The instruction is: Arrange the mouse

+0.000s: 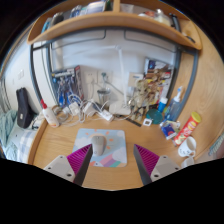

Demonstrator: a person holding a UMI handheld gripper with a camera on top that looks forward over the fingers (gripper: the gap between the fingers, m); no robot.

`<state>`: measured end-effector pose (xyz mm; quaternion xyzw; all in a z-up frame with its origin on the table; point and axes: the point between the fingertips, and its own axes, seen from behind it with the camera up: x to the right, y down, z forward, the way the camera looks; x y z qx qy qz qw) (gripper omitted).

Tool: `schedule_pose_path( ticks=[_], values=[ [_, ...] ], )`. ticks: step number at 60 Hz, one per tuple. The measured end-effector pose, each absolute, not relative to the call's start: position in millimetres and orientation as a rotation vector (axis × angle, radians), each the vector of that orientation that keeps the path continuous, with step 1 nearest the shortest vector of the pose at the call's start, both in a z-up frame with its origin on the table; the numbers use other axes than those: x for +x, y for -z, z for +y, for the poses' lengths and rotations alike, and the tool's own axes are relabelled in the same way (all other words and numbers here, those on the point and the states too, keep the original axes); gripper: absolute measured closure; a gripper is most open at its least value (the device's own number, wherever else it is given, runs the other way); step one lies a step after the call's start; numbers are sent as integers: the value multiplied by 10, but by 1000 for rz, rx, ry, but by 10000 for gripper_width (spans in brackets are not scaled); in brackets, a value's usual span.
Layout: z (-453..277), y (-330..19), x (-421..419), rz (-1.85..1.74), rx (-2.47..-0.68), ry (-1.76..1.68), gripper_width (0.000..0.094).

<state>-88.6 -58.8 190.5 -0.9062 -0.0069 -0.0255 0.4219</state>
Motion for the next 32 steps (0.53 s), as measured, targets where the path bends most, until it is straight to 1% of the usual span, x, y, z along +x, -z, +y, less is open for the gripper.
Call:
schedule_pose_path(
  ticks=[7,12,19,32],
  values=[
    [-943,-2493,-535,40,-2182,75,121],
    [-1149,-2720,-376,49,-2158,84,129],
    [-1389,-2780,-272,34,-2153,93,129],
    [-1703,-2646,-301,-7,-2186,87,124]
  ],
)
